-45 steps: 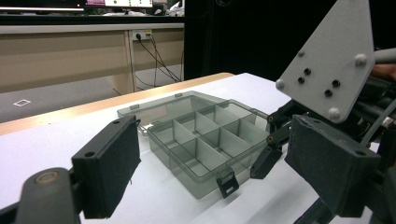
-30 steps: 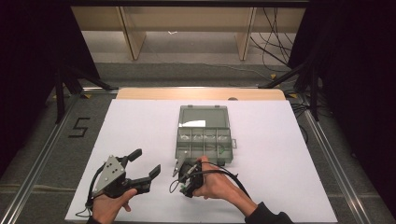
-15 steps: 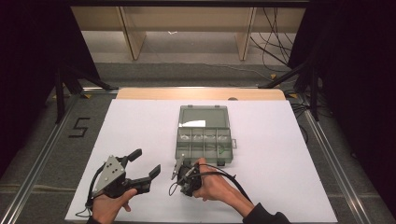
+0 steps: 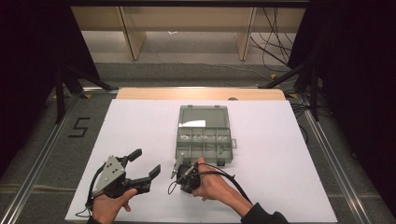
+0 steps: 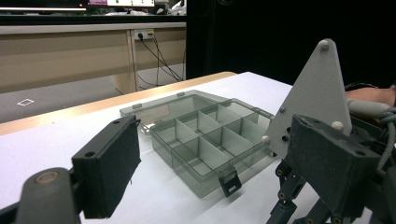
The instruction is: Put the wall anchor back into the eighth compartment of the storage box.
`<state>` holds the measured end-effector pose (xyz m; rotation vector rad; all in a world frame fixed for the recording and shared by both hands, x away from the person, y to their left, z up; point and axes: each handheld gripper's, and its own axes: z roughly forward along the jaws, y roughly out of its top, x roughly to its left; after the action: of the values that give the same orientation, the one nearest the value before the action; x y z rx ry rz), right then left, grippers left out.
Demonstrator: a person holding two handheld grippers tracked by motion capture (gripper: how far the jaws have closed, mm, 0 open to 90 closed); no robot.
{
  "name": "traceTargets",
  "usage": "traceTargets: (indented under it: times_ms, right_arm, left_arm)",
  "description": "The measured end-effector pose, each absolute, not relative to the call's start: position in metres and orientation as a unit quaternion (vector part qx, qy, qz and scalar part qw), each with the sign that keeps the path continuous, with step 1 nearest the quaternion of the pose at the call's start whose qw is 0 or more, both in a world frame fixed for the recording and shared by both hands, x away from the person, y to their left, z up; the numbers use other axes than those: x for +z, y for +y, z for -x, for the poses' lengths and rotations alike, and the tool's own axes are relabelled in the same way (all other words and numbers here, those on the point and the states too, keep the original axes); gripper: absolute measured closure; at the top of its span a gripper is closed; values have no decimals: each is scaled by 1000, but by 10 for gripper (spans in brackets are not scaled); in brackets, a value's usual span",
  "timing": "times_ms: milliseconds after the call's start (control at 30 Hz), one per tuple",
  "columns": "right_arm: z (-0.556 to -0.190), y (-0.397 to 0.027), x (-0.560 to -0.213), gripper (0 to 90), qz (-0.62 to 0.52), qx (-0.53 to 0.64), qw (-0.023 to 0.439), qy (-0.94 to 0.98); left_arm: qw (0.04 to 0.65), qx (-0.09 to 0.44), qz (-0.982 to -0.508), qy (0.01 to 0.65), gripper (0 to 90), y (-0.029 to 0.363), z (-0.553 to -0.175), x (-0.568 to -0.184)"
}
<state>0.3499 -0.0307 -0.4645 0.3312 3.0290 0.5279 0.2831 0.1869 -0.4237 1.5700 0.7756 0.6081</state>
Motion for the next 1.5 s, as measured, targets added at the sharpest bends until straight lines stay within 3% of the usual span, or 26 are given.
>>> traceTargets:
  times_ms: [167, 433, 1500]
  right_arm:
    - [-354, -32, -464, 841, -93, 170, 32, 981]
    - [-352, -33, -463, 843, -110, 175, 18, 978]
    - [-367, -81, -419, 843, -141, 215, 45, 965]
  left_arm:
    - [601, 261, -676, 336, 167, 187, -283, -424]
    - [601, 263, -677, 333, 168, 188, -283, -423]
    - [602, 263, -677, 332, 168, 188, -282, -423]
